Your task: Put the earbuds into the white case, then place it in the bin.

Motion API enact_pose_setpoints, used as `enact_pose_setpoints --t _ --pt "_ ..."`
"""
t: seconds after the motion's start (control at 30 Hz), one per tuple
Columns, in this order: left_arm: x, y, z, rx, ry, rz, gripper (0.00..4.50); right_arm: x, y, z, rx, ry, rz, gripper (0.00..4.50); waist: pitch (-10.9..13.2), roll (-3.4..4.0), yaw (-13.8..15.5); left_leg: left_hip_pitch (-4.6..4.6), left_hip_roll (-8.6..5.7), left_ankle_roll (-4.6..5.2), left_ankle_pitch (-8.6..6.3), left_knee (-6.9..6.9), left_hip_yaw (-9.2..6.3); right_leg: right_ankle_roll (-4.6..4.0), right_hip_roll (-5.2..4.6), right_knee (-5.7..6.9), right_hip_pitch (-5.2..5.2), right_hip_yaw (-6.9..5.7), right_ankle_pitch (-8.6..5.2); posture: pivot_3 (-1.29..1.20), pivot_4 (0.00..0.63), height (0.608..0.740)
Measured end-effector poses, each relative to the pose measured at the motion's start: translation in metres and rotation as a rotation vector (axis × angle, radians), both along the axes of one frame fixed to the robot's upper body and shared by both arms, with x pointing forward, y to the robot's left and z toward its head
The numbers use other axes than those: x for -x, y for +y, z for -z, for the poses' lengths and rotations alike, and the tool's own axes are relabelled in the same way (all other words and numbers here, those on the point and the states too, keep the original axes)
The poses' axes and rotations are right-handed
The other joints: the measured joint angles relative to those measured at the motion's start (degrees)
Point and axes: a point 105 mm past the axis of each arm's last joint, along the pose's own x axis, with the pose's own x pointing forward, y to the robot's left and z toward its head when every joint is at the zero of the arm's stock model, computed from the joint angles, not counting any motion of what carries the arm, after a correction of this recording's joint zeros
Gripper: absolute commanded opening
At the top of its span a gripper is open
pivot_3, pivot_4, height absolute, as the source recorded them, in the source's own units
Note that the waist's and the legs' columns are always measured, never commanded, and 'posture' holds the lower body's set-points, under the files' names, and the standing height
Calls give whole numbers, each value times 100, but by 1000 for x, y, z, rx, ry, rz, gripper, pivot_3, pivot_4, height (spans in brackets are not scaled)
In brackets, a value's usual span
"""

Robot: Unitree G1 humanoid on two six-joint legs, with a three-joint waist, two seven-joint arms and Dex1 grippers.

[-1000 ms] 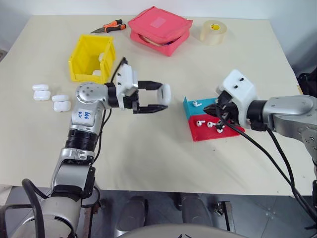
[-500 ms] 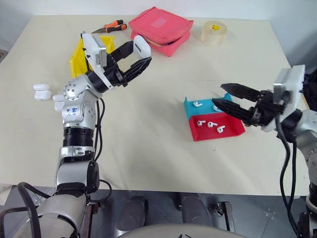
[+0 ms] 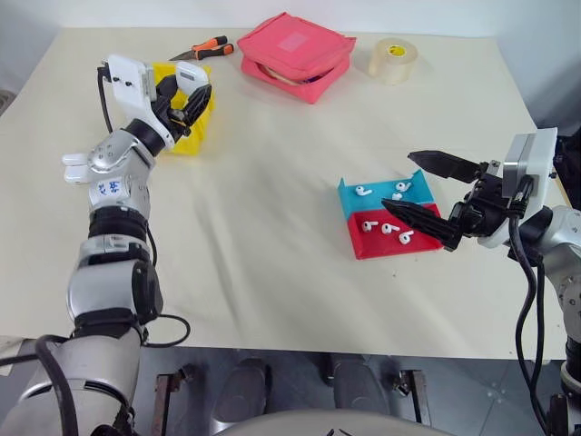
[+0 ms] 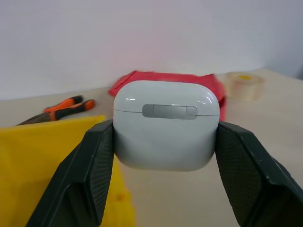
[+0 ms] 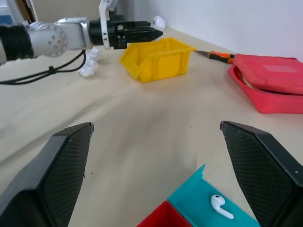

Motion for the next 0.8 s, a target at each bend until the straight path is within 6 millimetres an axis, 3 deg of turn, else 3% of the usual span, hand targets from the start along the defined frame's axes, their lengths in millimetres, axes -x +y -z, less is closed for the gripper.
enact_pose_setpoints --t 0.07,0.23,0.6,0.73,0.8 --pt "-4 7 5 6 37 -50 2799 0 1 1 4 -1 3 4484 0 0 -17 0 0 0 0 -1 0 0 -1 3 -1 0 0 0 150 740" --pt "-9 18 11 -12 86 -139 4457 -1 0 1 8 -1 18 4500 0 0 -28 0 -1 0 0 0 1 0 -3 7 -3 -7 0 0 150 740" --pt "-2 44 3 -34 38 -199 4482 -11 -6 -4 23 -16 36 4500 0 0 -39 1 -6 1 1 2 2 0 -13 14 -7 -23 0 0 150 740" --pt "15 36 -2 -133 -70 -54 4482 -12 -5 -3 35 -14 25 4500 0 1 -46 1 -18 8 4 1 0 -8 -67 23 -8 -119 2 0 150 740" --pt "32 25 0 -168 -118 85 4482 -10 -5 -3 41 -11 5 4500 0 1 -58 1 -25 17 8 2 1 -8 -89 22 -7 -127 3 0 150 740"
